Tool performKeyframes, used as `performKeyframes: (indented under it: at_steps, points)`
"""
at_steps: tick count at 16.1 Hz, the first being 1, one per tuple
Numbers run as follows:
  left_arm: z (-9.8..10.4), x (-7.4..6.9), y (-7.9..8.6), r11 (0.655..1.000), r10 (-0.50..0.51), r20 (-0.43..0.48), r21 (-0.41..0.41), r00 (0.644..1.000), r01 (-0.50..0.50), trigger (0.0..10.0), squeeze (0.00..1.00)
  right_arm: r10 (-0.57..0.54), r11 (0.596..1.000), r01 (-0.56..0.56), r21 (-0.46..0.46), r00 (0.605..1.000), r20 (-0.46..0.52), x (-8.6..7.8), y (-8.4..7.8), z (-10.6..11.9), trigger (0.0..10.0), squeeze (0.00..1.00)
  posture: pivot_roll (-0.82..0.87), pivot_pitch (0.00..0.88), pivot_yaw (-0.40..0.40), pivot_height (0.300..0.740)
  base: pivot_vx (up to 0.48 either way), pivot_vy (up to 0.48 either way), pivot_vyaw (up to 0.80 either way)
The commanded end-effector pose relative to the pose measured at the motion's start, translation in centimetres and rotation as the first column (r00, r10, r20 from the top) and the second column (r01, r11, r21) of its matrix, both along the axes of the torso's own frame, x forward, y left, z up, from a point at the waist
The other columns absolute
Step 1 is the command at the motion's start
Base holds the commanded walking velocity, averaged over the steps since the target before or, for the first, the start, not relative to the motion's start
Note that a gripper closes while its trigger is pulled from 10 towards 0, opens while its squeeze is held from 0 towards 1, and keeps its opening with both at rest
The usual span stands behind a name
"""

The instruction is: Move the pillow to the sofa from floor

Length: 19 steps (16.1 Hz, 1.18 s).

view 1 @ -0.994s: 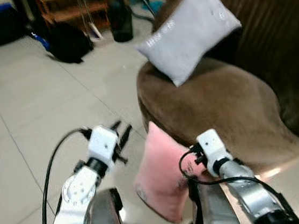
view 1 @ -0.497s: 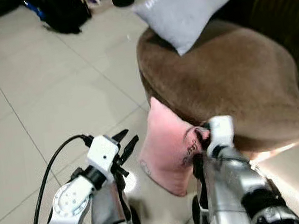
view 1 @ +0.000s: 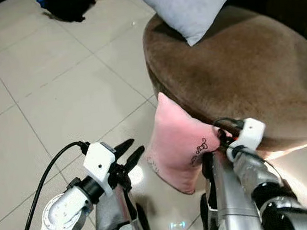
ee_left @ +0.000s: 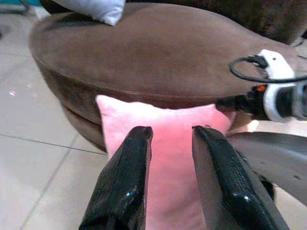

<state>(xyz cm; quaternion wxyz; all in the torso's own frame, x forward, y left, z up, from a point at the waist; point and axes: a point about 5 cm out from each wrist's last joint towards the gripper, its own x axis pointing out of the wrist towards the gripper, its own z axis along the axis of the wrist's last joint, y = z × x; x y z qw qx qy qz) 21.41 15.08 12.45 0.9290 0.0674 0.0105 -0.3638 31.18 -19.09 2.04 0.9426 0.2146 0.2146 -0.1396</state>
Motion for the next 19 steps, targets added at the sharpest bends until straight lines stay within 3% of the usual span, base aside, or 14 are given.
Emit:
performKeyframes:
  at_steps: [1, 3, 4, 5, 9, 10, 11, 19]
  points:
    - [0.1, -0.4, 0.1, 1.0, -0.024, -0.03, -0.012, 0.999, 0.024, 10.0, 0.0, -0.041, 0.998, 0.041, 0.049, 0.999, -0.013, -0.3, -0.1, -0.5, 10.0, 1.0, 0.13, 0.266, 0.065, 0.5, 0.0, 0.0, 0.0]
    - [0.2, -0.7, 0.2, 0.999, -0.043, -0.059, -0.022, 0.997, 0.042, 10.0, 0.0, -0.068, 0.98, 0.072, 0.184, 0.997, -0.028, -0.3, 0.4, -0.9, 10.0, 1.0, 0.15, 0.274, 0.071, 0.5, 0.0, 0.0, 0.0]
    - [0.3, -0.9, 0.3, 0.998, -0.053, -0.075, -0.025, 0.996, 0.051, 10.0, 0.0, -0.056, 0.966, 0.065, 0.25, 0.998, -0.041, -0.5, 1.3, -1.4, 10.0, 0.3, 0.16, 0.276, 0.074, 0.5, 0.0, 0.0, 0.0]
    - [0.4, -1.0, 0.5, 0.998, -0.053, -0.079, -0.025, 0.995, 0.051, 10.0, 0.0, -0.048, 0.959, 0.063, 0.277, 0.997, -0.058, -0.7, 1.9, -1.8, 10.0, 0.0, 0.16, 0.278, 0.075, 0.5, 0.0, 0.0, 0.0]
    - [0.7, -1.0, 0.8, 0.998, -0.056, -0.093, -0.02, 0.994, 0.054, 10.0, 0.0, 0.002, 0.958, 0.016, 0.286, 0.998, -0.061, -1.0, 3.3, -2.2, 10.0, 0.0, 0.17, 0.281, 0.077, 0.5, 0.0, 0.0, 0.0]
    - [0.8, -0.9, 0.8, 0.998, -0.055, -0.092, -0.02, 0.994, 0.053, 10.0, 0.0, -0.002, 0.953, 0.014, 0.303, 0.999, -0.039, -0.9, 3.4, -2.1, 7.8, 0.0, 0.17, 0.282, 0.078, 0.5, 0.0, 0.0, 0.0]
    - [0.8, -0.9, 0.8, 0.998, -0.054, -0.092, -0.02, 0.994, 0.053, 10.0, 0.0, -0.004, 0.948, 0.01, 0.317, 1.0, -0.021, -0.8, 3.4, -1.9, 0.0, 0.0, 0.17, 0.282, 0.078, 0.5, 0.0, 0.0, 0.0]
    - [0.9, -0.6, 0.6, 0.999, -0.043, -0.089, -0.024, 0.995, 0.041, 10.0, 0.0, 0.033, 0.927, -0.049, 0.371, 0.998, 0.05, -0.5, 3.9, -1.5, 0.0, 0.0, 0.16, 0.276, 0.074, 0.5, 0.0, 0.0, 0.0]
